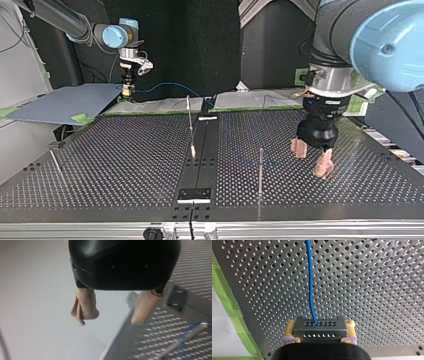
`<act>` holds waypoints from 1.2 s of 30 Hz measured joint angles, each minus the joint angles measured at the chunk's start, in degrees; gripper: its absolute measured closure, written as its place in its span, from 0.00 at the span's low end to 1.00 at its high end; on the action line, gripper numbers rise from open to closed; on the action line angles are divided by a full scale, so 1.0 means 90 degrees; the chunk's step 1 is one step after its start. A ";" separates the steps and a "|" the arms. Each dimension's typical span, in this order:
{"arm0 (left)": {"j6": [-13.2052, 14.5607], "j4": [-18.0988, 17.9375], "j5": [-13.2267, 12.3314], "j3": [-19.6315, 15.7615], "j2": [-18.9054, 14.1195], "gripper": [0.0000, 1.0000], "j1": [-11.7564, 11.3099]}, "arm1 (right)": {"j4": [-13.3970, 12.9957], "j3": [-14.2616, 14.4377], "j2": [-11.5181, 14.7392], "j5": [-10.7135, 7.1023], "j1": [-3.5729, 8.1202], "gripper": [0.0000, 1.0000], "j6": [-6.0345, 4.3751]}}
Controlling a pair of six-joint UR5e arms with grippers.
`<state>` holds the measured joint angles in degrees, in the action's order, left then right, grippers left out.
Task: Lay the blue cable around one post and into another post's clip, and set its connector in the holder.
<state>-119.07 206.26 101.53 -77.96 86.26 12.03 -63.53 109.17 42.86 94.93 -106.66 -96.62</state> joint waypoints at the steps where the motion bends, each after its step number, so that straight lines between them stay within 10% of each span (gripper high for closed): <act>1: 0.0056 0.0053 -0.0023 0.0000 0.0048 0.00 0.0010 | -0.0001 0.0001 0.0000 0.0000 0.0000 0.98 0.0000; 36: 0.1980 0.0238 -0.0008 0.0003 0.0194 0.00 0.0153 | 0.0007 0.0004 0.0000 0.0000 -0.0001 0.98 0.0010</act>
<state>-101.26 208.40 101.46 -77.93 88.01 13.41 -63.47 109.21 42.86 94.93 -106.66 -96.52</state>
